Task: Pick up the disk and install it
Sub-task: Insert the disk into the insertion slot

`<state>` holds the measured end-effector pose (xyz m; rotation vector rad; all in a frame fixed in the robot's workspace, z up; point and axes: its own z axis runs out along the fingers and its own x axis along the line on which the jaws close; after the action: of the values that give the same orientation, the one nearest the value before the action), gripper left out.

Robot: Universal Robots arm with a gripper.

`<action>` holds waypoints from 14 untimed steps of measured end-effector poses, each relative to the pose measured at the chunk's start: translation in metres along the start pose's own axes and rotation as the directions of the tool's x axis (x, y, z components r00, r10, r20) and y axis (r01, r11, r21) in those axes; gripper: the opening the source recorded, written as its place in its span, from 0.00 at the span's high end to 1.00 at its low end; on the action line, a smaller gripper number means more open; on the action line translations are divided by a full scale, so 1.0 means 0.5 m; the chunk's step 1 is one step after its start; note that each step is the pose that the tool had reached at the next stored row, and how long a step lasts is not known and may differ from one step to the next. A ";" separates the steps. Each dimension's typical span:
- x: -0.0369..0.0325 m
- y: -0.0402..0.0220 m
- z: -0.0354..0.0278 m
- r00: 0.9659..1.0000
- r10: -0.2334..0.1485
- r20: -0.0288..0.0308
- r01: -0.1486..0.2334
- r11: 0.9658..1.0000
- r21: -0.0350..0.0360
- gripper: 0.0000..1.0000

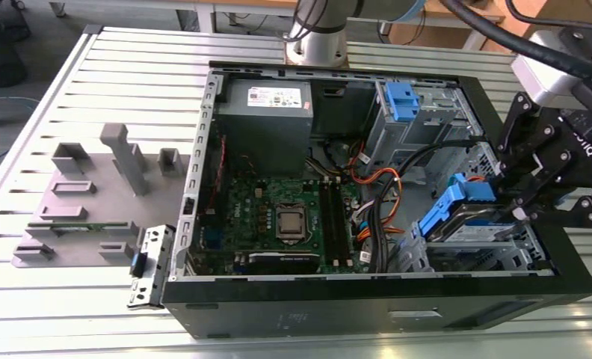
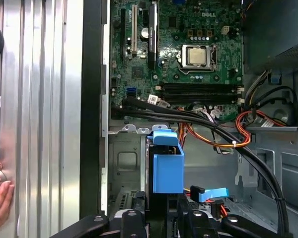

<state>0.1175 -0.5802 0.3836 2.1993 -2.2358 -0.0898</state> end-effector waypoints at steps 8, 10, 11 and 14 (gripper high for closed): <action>0.001 -0.001 0.029 1.000 0.000 0.000 0.000 1.000 0.000 0.65; 0.001 -0.002 0.036 1.000 0.000 -0.001 0.000 1.000 0.000 0.65; 0.002 -0.002 0.040 1.000 0.000 0.000 0.000 1.000 0.000 0.65; 0.002 -0.002 0.050 1.000 0.000 -0.001 0.000 1.000 0.000 0.65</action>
<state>0.1175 -0.5802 0.3583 2.1991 -2.2355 -0.0892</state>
